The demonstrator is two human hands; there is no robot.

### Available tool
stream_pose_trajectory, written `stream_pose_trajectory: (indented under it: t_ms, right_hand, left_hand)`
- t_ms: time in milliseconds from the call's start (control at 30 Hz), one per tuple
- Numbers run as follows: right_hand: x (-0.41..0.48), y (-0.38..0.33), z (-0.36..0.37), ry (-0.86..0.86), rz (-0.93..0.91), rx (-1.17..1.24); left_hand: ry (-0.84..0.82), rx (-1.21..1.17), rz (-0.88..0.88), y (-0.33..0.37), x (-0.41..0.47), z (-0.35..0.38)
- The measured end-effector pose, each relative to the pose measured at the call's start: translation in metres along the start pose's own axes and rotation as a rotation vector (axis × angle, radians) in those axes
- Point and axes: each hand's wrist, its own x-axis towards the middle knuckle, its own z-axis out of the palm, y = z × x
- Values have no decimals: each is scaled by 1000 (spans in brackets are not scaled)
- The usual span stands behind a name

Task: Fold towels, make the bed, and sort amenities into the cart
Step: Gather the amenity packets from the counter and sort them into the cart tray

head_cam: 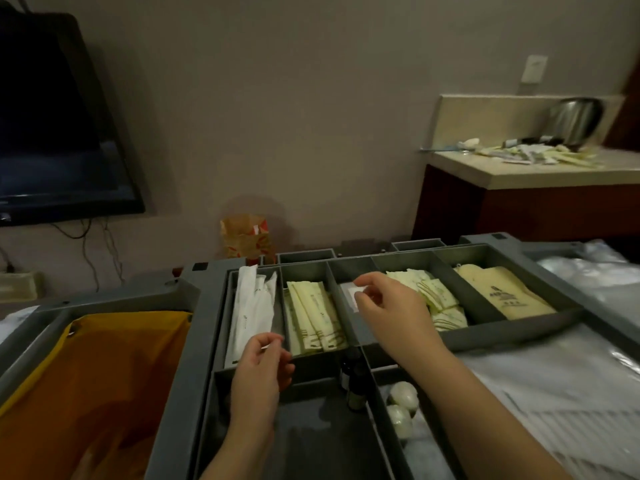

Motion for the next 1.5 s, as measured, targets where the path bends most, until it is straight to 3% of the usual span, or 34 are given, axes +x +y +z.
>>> stream_pose_trajectory:
  t_ms: [233, 433, 700, 900, 1033, 1300, 1500]
  right_hand:
    - [-65, 45, -67, 130, 101, 143]
    - [-169, 140, -164, 265, 224, 168]
    - [-381, 292, -307, 509, 679, 31]
    - [-469, 362, -367, 654, 955, 35]
    - [-470, 413, -397, 650, 987, 66]
    - [-370, 557, -507, 443, 793, -11]
    - [-315, 671, -606, 439, 800, 14]
  left_hand:
    - [-183, 157, 155, 12, -38, 46]
    - [-424, 157, 304, -2, -144, 160]
    - [-941, 277, 163, -107, -333, 354]
    - [-1085, 438, 88, -174, -395, 454]
    - [-1087, 529, 45, -215, -399, 508]
    - [-970, 613, -59, -278, -359, 678]
    - [-1097, 616, 132, -257, -385, 848]
